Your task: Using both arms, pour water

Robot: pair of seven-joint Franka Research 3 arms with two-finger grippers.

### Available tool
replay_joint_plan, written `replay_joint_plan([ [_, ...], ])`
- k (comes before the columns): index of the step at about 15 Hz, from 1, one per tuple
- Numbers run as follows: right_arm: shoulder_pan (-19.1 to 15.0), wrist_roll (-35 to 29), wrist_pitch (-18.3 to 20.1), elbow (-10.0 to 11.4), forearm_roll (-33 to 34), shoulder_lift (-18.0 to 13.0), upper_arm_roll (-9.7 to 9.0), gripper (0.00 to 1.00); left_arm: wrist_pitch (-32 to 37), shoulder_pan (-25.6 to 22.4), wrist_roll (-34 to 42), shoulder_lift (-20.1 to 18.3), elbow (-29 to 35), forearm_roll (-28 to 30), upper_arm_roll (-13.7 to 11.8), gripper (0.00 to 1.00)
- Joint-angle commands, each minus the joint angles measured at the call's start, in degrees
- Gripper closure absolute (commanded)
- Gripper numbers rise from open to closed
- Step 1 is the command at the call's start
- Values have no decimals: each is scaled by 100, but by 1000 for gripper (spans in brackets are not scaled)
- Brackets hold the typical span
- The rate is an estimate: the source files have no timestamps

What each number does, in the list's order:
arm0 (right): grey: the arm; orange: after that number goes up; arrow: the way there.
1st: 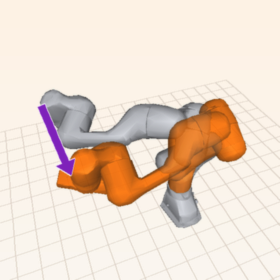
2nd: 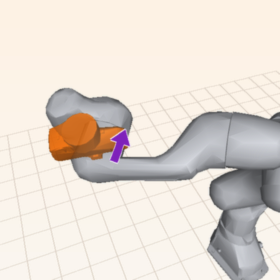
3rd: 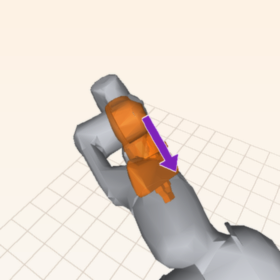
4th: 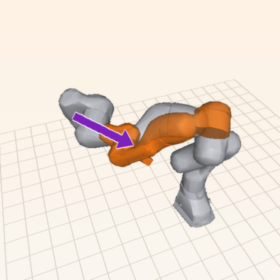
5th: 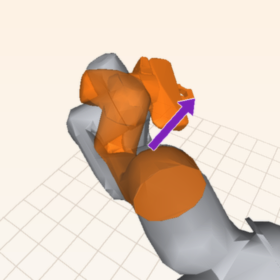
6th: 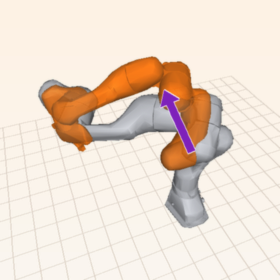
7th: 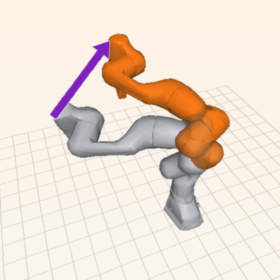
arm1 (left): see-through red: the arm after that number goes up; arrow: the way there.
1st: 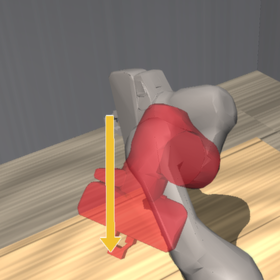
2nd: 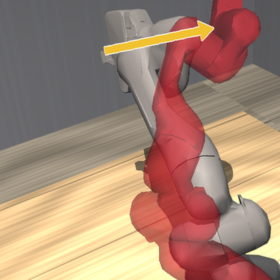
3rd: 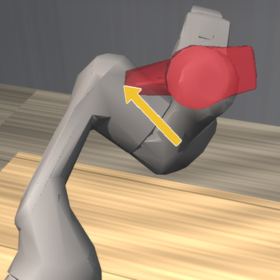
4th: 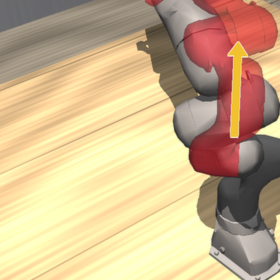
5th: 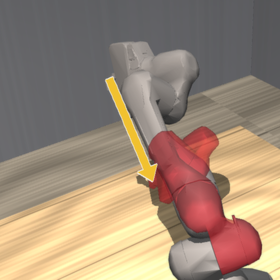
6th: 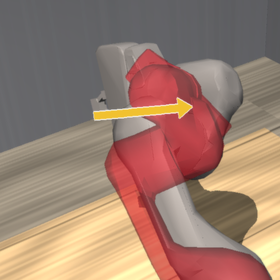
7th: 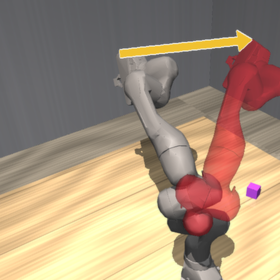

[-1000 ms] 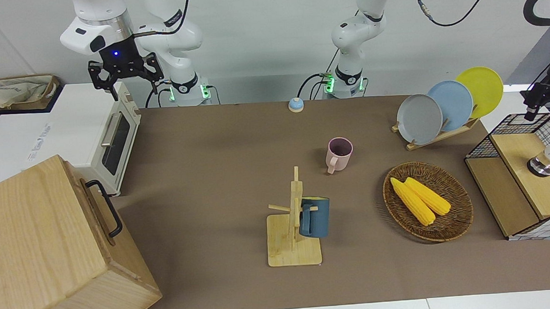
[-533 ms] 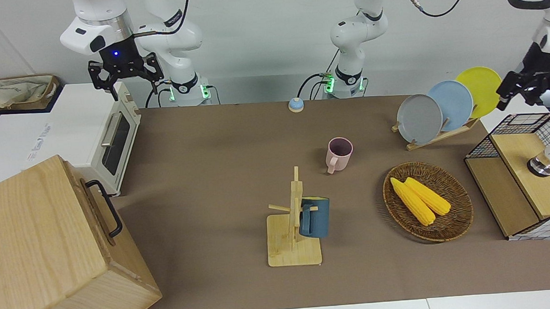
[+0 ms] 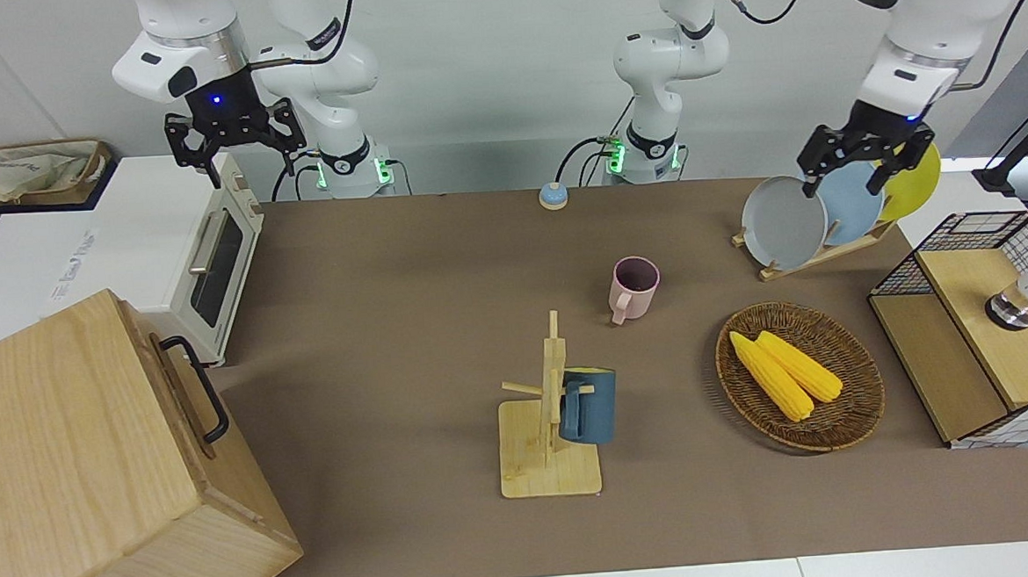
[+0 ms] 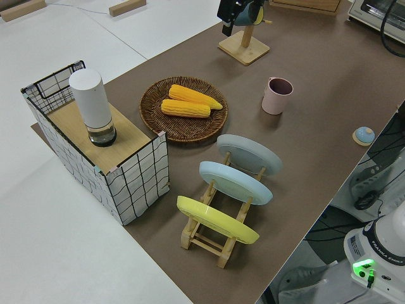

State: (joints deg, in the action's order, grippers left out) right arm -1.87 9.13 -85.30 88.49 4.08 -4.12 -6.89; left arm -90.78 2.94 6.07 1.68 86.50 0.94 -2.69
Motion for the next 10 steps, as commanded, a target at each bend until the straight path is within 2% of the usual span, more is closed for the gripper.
replay_joint_plan([
  [1, -15, 98, 58, 28, -3, -28, -5, 9, 209, 347, -342, -45, 7, -85, -22, 2],
  [10, -15, 98, 58, 28, -3, -28, -5, 9, 368, 357, -308, -28, 7, -67, -91, 2],
])
